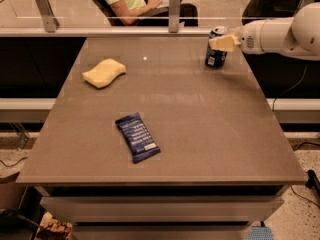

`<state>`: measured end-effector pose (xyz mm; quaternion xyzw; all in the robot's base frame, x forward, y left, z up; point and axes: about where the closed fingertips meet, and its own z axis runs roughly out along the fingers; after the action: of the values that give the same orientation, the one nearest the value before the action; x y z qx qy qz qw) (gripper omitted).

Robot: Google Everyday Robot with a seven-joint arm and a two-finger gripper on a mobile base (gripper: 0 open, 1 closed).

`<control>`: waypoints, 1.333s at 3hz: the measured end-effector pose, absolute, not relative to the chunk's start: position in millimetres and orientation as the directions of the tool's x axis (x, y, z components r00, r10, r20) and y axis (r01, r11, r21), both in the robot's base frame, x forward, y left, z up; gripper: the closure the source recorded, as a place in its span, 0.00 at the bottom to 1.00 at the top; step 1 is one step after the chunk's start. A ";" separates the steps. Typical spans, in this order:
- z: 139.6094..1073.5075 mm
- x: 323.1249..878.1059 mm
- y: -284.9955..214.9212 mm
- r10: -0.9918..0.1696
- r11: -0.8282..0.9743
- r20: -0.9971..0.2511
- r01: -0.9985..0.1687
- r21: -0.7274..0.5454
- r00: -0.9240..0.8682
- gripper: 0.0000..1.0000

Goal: Move pepsi can near rxbar blueberry

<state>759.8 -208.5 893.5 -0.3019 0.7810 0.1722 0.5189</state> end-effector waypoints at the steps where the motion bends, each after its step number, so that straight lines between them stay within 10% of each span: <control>1: 893.5 759.8 -208.2 -0.293 0.758 -0.914 -0.650 -0.044 -0.279 1.00; 4: 919.9 706.8 -191.2 -0.360 0.692 -0.892 -0.719 -0.060 -0.273 1.00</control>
Offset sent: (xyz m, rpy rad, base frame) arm -0.0227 0.0051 0.0219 -0.0120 0.0315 0.0856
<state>706.8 -191.2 919.9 -0.3473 0.7766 0.1821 0.4930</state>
